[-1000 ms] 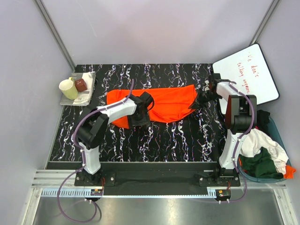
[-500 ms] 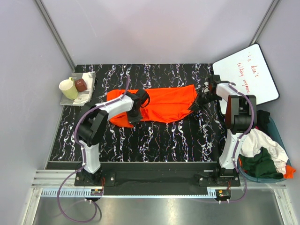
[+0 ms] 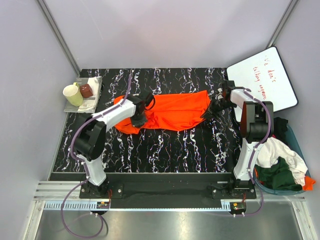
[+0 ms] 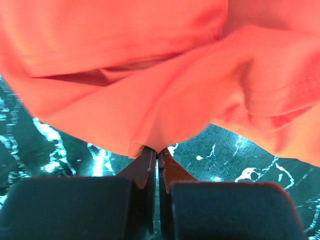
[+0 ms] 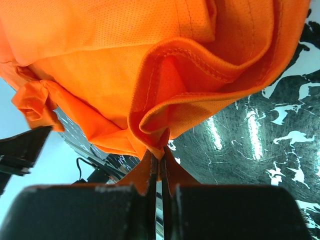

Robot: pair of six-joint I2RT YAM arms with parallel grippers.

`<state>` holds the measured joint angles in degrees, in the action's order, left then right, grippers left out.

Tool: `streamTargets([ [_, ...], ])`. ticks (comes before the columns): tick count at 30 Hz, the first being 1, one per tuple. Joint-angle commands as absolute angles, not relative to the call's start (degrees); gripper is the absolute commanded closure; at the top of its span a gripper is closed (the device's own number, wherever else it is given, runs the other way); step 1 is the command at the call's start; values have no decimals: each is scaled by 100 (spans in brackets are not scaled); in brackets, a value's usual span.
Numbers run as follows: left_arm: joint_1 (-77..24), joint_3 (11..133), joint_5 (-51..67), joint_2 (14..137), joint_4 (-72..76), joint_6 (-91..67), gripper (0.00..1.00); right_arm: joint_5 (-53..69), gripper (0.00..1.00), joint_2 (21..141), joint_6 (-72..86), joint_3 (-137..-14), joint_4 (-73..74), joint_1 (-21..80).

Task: Fold and stack the t-shirts
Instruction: Fold the tshirt

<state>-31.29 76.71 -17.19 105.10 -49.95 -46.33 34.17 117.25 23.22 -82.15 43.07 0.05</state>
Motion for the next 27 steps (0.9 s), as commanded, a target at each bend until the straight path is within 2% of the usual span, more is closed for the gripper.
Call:
streamTargets([
  [1, -2822, 7752, -2127, 10011, -5010, -4500, 100, 3604, 100, 11435, 2312, -8218, 4263, 35],
  [13, -2075, 7936, -2267, 9686, -5010, -4245, 100, 3577, 100, 11426, 2312, -8253, 4254, 26],
  [20, -1828, 9067, -2329, 9984, -5001, -3832, 100, 3533, 100, 11566, 2347, -8657, 4236, 35],
  [27, -1661, 10326, -1969, 11098, -5194, -3481, 100, 3445, 100, 11812, 2470, -9271, 4254, 35],
])
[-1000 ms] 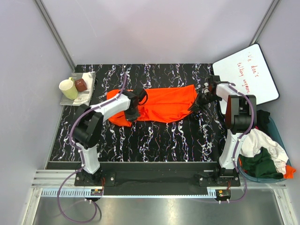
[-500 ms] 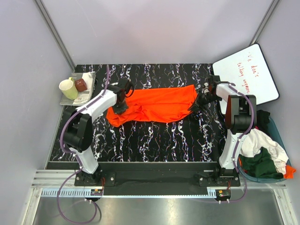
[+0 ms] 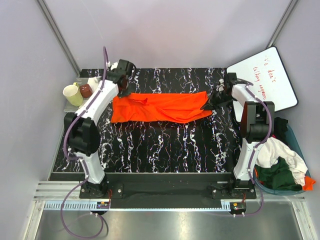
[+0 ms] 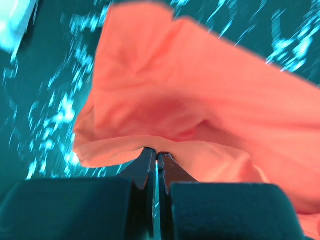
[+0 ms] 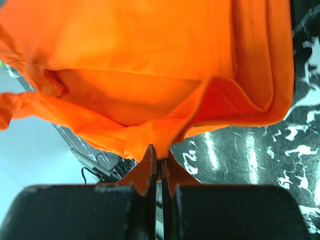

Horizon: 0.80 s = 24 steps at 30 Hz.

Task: Fold and stack the t-shirts
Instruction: Fold the tshirt

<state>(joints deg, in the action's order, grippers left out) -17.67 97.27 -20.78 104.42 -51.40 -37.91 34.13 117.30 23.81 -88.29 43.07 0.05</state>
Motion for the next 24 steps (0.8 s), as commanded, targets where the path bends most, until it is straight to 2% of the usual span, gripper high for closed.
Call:
streamTargets([
  [1, -1644, 10606, -1890, 11240, -5247, -3472, 100, 3454, 100, 11900, 2487, -9316, 4254, 26],
  [2, -1617, 10721, -1846, 11380, -5343, -3454, 96, 3445, 100, 11935, 2496, -9395, 4245, 35],
  [3, -1600, 10853, -1794, 11652, -5413, -3437, 86, 3419, 100, 12014, 2505, -9422, 4254, 35],
  [4, -1582, 11072, -1662, 11785, -5475, -3428, 71, 3402, 100, 12058, 2522, -9457, 4245, 35],
  [5, -1547, 11161, -1592, 11899, -5571, -3436, 42, 3401, 100, 12111, 2514, -9527, 4245, 26],
  [6, -1538, 11240, -1556, 12066, -5624, -3463, 26, 3384, 100, 12224, 2479, -9571, 4236, 35],
  [8, -1529, 11312, -1556, 12111, -5669, -3489, 7, 3392, 100, 12357, 2461, -9737, 4236, 26],
  [9, -1529, 11294, -1564, 12059, -5669, -3507, 1, 3410, 100, 12479, 2444, -9808, 4236, 35],
  [18, -1459, 10908, -1679, 11979, -5669, -3419, 1, 3252, 98, 12858, 2636, -10652, 4245, 35],
  [22, -1397, 10802, -1696, 12058, -5678, -3419, 9, 3112, 96, 13034, 2821, -10880, 4324, 35],
  [24, -1371, 10758, -1722, 12059, -5669, -3436, 9, 3006, 93, 13156, 2918, -10907, 4324, 26],
])
